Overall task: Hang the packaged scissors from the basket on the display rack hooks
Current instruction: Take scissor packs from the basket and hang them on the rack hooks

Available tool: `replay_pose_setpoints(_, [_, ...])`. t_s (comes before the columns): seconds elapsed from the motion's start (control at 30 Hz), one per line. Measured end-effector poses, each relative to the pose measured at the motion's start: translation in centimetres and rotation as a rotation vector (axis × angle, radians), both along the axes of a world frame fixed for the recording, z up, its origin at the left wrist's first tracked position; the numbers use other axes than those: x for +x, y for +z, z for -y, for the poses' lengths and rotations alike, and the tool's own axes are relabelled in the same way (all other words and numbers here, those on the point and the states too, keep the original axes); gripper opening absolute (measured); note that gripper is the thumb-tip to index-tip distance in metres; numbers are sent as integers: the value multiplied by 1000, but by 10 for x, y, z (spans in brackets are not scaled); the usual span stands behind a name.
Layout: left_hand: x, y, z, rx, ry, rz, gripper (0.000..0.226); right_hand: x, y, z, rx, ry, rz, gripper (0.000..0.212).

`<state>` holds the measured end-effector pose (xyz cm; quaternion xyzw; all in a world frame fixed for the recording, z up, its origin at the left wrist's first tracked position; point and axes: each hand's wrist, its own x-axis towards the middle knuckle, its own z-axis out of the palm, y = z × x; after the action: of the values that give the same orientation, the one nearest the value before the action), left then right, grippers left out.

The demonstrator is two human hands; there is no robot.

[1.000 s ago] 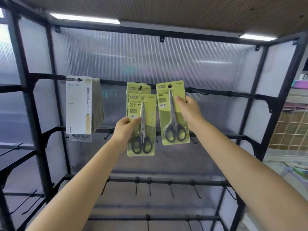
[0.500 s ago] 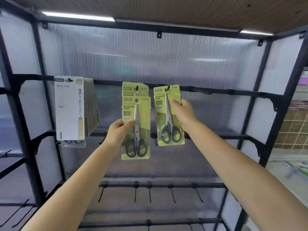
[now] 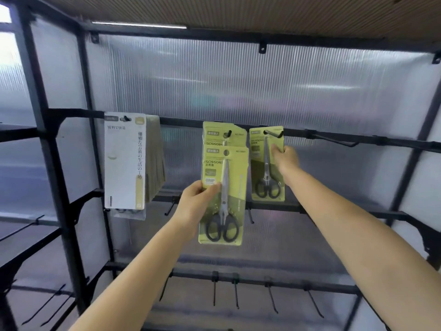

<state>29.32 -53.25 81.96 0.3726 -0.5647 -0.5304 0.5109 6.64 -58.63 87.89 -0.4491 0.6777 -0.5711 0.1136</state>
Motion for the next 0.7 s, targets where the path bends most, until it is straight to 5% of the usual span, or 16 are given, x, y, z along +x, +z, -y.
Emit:
replay_pose_setpoints(0.27, [0, -3, -3, -11, -12, 53, 17, -7, -2, 11, 81, -35, -95, 43])
replay_pose_setpoints(0.37, [-3, -3, -9, -50, -40, 61, 14, -11, 2, -14, -31, 1, -197, 42])
replay_pose_setpoints(0.57, [-23, -4, -27, -186, -109, 85, 7, -6, 12, -111, -215, 269, -237, 6])
replay_pose_setpoints(0.7, [-56, -5, -39, -213, -162, 93, 4, -3, 9, -157, -150, 379, -293, 5])
